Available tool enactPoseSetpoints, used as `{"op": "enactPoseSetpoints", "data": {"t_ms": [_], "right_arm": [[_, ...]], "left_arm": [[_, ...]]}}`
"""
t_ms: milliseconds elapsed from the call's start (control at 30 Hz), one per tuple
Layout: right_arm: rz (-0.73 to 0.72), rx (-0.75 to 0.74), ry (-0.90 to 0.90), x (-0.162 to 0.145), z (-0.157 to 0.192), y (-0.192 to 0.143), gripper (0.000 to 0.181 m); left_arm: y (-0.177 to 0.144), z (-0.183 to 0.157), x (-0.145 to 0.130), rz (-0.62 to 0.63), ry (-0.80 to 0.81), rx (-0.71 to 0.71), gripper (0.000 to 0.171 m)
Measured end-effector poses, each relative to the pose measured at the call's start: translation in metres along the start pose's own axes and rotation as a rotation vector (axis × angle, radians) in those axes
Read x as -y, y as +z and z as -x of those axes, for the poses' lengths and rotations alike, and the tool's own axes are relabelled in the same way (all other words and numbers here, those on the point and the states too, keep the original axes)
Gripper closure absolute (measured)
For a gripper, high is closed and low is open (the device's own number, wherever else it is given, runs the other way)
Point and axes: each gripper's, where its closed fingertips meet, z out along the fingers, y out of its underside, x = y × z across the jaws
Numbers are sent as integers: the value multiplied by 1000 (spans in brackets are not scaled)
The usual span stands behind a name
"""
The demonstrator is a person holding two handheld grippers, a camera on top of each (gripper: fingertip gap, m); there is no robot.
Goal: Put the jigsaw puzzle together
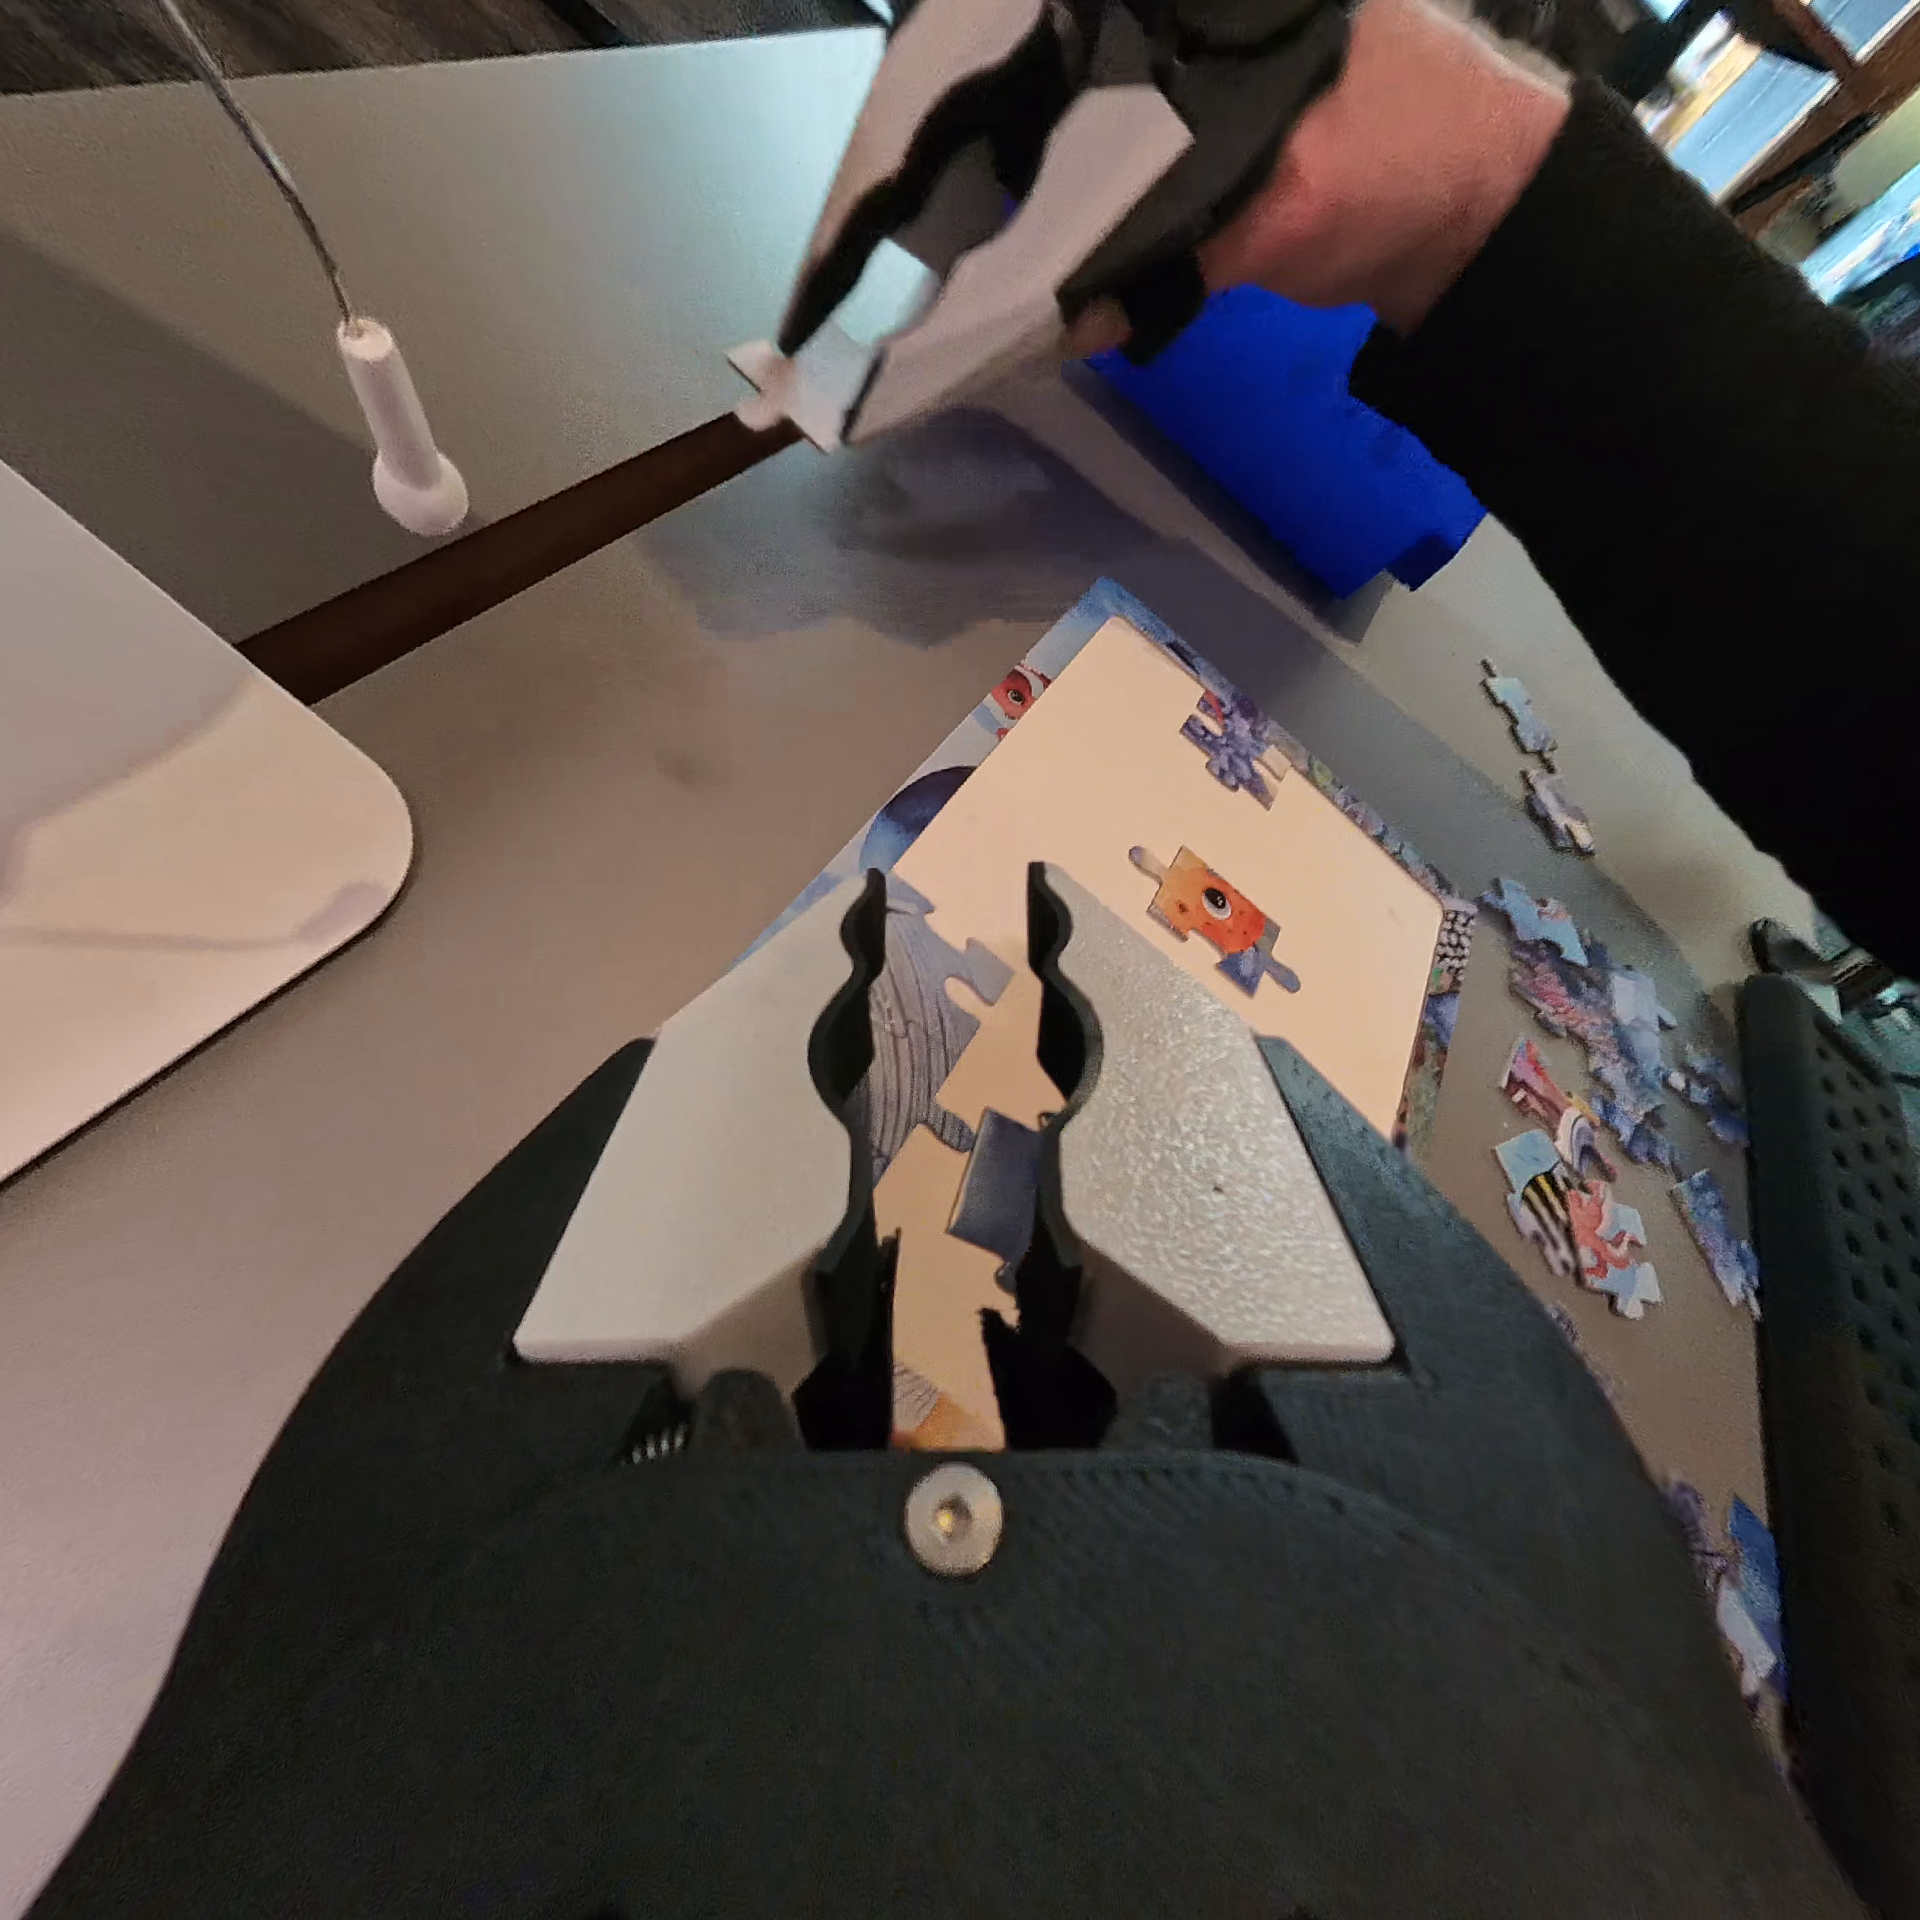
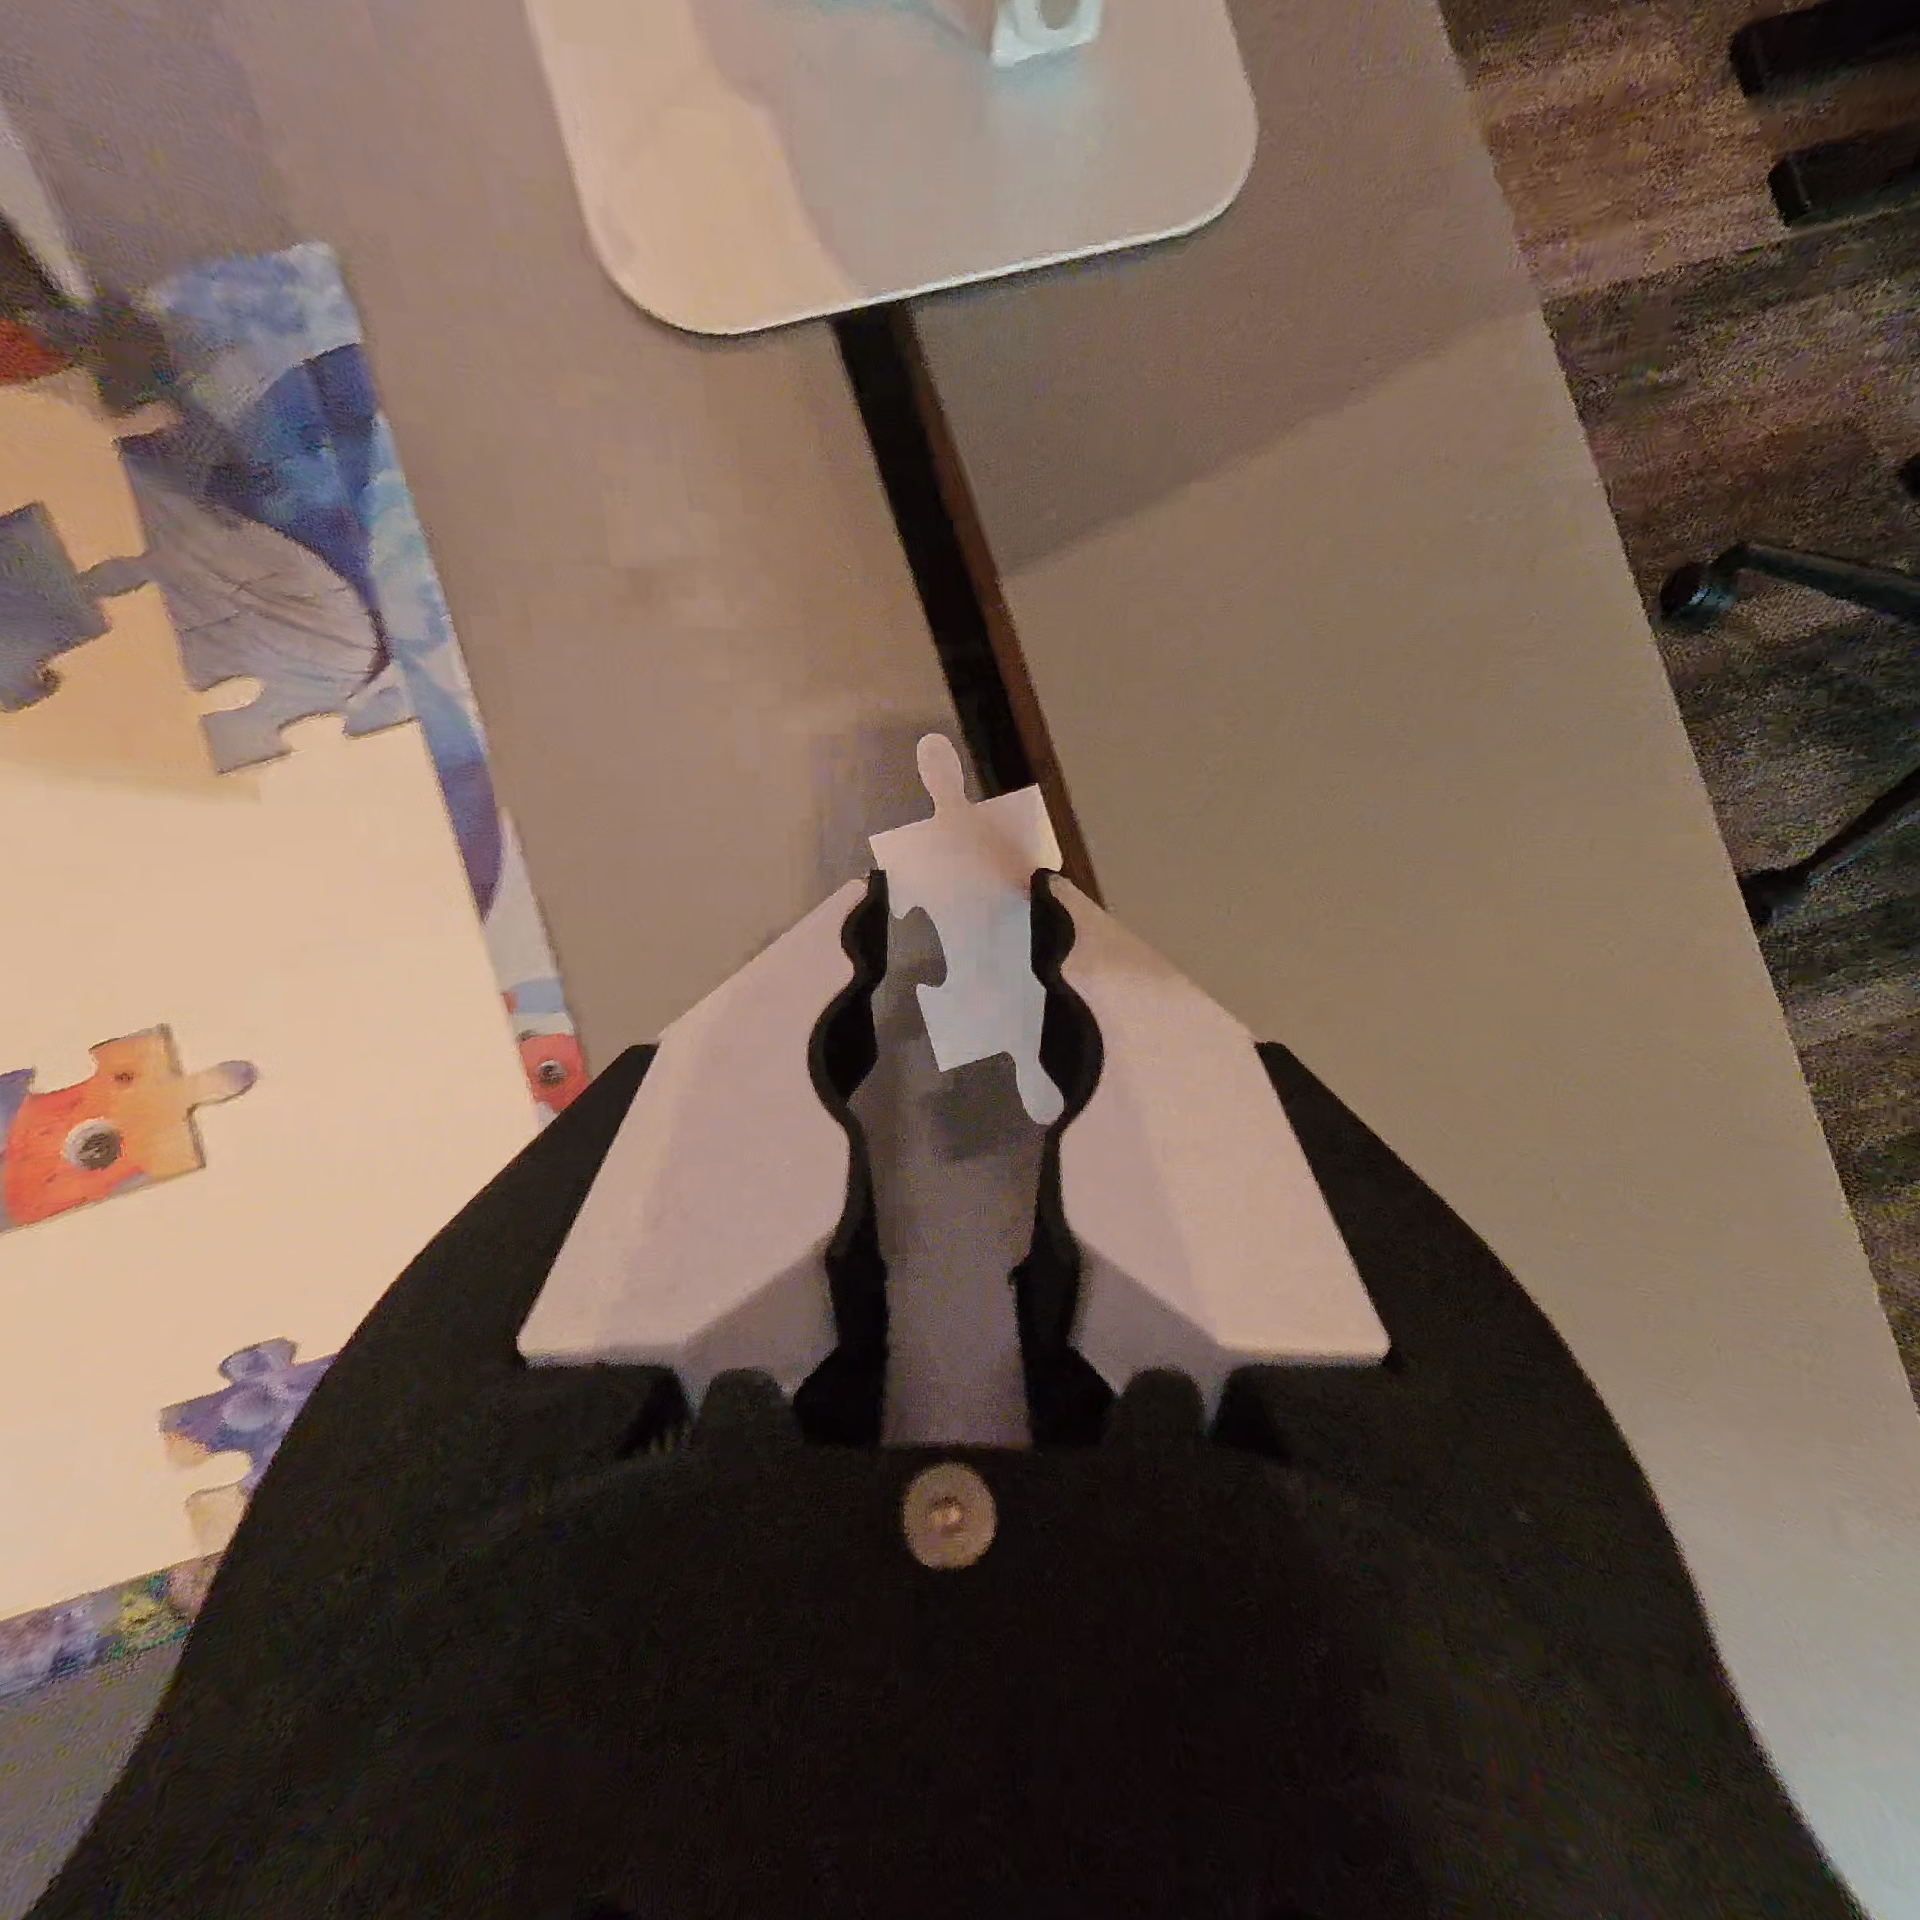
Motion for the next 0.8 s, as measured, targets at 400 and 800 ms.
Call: {"op": "enactPoseSetpoints", "data": {"t_ms": [400, 800], "right_arm": [[-94, -152, -402, 69, 154, -81, 156], [-97, -389, -575, 89, 181, -101, 155]], "left_arm": [[-6, -69, 38, -193, -129, -305, 129], [-23, -123, 54, -273, -69, -522, 163]]}}
